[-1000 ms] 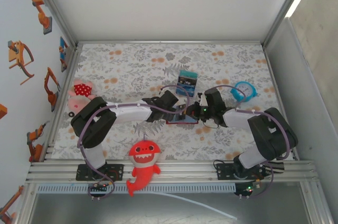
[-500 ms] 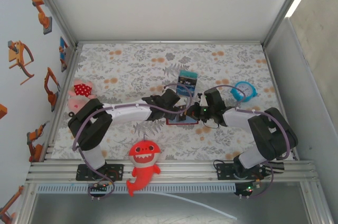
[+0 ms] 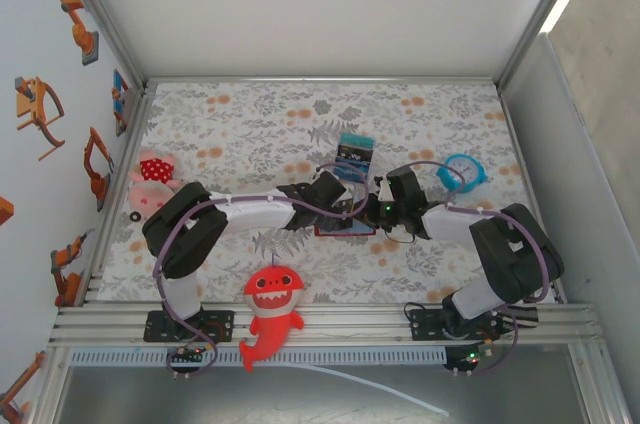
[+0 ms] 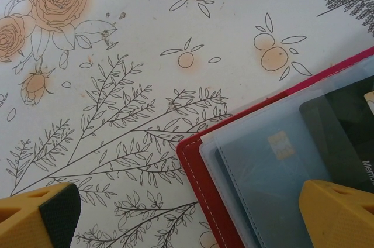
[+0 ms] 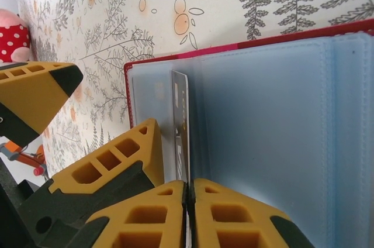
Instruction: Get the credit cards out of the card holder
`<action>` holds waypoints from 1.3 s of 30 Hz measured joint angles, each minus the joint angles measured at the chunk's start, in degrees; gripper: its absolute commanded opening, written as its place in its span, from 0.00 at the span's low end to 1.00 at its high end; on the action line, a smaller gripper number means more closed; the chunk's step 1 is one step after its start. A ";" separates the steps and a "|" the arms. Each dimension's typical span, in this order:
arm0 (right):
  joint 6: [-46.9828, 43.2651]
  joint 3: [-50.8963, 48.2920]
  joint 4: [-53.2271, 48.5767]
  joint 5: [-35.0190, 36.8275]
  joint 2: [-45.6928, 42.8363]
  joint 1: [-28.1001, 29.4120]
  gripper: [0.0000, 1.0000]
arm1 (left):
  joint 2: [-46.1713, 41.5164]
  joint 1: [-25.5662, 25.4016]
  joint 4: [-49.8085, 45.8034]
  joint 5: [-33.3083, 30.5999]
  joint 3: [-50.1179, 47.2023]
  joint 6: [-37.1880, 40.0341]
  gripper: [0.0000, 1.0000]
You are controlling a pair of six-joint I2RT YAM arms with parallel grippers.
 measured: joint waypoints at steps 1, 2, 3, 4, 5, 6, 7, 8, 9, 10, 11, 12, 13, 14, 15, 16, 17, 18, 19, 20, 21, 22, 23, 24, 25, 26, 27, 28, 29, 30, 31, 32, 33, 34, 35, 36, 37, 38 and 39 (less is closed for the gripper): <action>0.26 0.00 0.17 -0.02 0.02 0.00 0.18 | 0.07 0.00 0.11 0.11 0.02 0.00 0.97; 0.37 -0.02 0.46 -0.07 0.00 0.00 0.19 | 0.11 0.00 0.22 0.17 0.02 -0.02 0.97; 0.55 -0.02 0.96 -0.13 0.02 0.02 0.21 | 0.13 0.00 0.33 0.33 0.02 0.00 0.97; 0.70 -0.02 1.42 -0.20 0.07 0.02 0.22 | 0.13 0.00 0.35 0.37 0.02 -0.02 0.97; 0.92 -0.02 1.97 -0.20 0.15 0.07 0.22 | 0.15 0.00 0.37 0.37 0.02 -0.02 0.97; 1.18 -0.02 2.56 -0.24 0.39 0.13 0.22 | 0.15 0.00 0.37 0.39 0.04 0.00 0.97; 1.29 -0.02 2.99 -0.24 0.66 0.22 0.22 | 0.15 0.00 0.39 0.39 0.04 0.00 0.97; 1.42 -0.02 3.43 -0.24 1.01 0.37 0.20 | 0.15 0.00 0.39 0.39 0.02 -0.02 0.97; 1.44 -0.02 3.80 -0.31 1.36 0.50 0.17 | 0.15 0.00 0.39 0.39 0.02 -0.02 0.97; 1.53 -0.02 4.11 -0.37 1.64 0.61 0.14 | 0.15 0.00 0.39 0.39 0.02 -0.02 0.97; 1.66 -0.02 4.37 -0.37 1.90 0.68 0.10 | 0.15 0.00 0.39 0.37 0.04 -0.02 0.97; 1.68 -0.02 4.57 -0.37 2.03 0.72 0.06 | 0.15 0.00 0.39 0.37 0.04 -0.02 0.97; 1.79 -0.02 4.61 -0.33 2.10 0.74 0.04 | 0.15 0.00 0.39 0.37 0.04 -0.02 0.97; 1.68 -0.02 4.59 -0.26 2.12 0.76 0.02 | 0.15 0.00 0.37 0.35 0.02 -0.02 0.97; 1.46 -0.02 4.50 -0.11 2.12 0.76 0.00 | 0.15 0.00 0.37 0.35 0.02 -0.02 0.97; 1.22 -0.02 4.35 0.04 2.12 0.76 0.00 | 0.15 0.00 0.37 0.35 0.02 -0.02 0.97; 1.16 -0.02 4.09 0.13 2.12 0.76 0.00 | 0.15 0.00 0.37 0.33 0.02 -0.04 0.97; 0.98 0.00 3.52 0.48 2.08 0.76 0.00 | 0.15 0.00 0.37 0.31 0.02 -0.04 0.97; 0.72 0.07 2.93 0.79 1.97 0.76 0.00 | 0.15 0.00 0.37 0.28 0.02 -0.04 0.97; 0.28 0.15 1.99 1.25 1.66 0.76 0.00 | 0.13 0.00 0.37 0.28 0.02 -0.04 0.97; -0.17 0.26 1.01 1.64 1.11 0.76 0.00 | 0.11 0.00 0.37 0.24 -0.02 -0.04 0.97; -0.57 0.39 0.00 2.12 0.42 0.76 0.00 | 0.09 0.00 0.37 0.20 -0.04 -0.04 0.97; -1.16 0.57 -1.31 2.62 -0.42 0.76 0.00 | 0.09 0.00 0.39 0.04 -0.07 -0.04 0.97; -1.75 0.85 -2.93 3.04 -1.38 0.76 0.00 | 0.04 0.00 0.50 -0.11 -0.17 -0.04 0.97; -2.29 1.07 -4.11 3.26 -2.23 0.76 0.00 | 0.00 0.00 0.59 -0.15 -0.28 -0.04 0.97; -2.99 1.42 -5.62 3.50 -3.15 0.76 0.00 | -0.11 0.04 0.72 -0.35 -0.46 -0.02 0.97; -3.72 1.86 -7.15 3.74 -3.96 0.76 0.00 | -0.24 0.07 0.79 -0.59 -0.61 0.00 0.97; -4.39 2.25 -8.39 4.04 -4.66 0.76 0.00 | -0.39 0.11 0.87 -0.81 -0.85 0.02 0.97; -5.16 2.84 -10.19 4.39 -5.53 0.76 0.00 | -0.61 0.24 0.98 -0.98 -1.18 0.07 0.97; -6.03 3.41 -11.76 4.72 -6.43 0.76 0.00 | -0.90 0.39 1.18 -1.05 -1.57 0.24 0.97; -6.80 3.96 -13.27 5.07 -7.23 0.76 0.00 | -1.14 0.59 1.44 -1.14 -1.97 0.48 0.97; -7.76 4.66 -14.84 5.64 -8.26 0.79 0.00 | -1.46 0.79 1.86 -1.20 -2.47 0.79 0.97; -8.61 5.20 -16.17 6.10 -9.16 0.79 0.00 | -1.79 0.90 2.14 -1.25 -2.95 1.20 0.97; -9.40 5.68 -17.42 6.54 -9.99 0.76 0.00 | -2.12 1.03 2.43 -1.27 -3.39 1.66 0.97; -10.32 6.16 -18.73 7.02 -10.82 0.76 0.00 | -2.54 1.16 2.71 -1.33 -3.87 2.25 0.97; -11.26 6.80 -20.20 7.54 -11.47 0.76 0.00 | -2.91 1.20 2.97 -1.38 -4.31 2.89 0.97; -12.26 7.50 -21.55 8.04 -11.87 0.76 0.00 | -3.26 1.27 3.15 -1.38 -4.66 3.50 0.97; -13.42 8.55 -23.28 8.70 -12.00 0.76 0.00 | -3.69 1.29 3.30 -1.38 -5.05 4.17 0.97; -14.80 9.81 -25.00 9.38 -12.02 0.76 0.00 | -4.22 1.29 3.41 -1.33 -5.40 4.85 0.97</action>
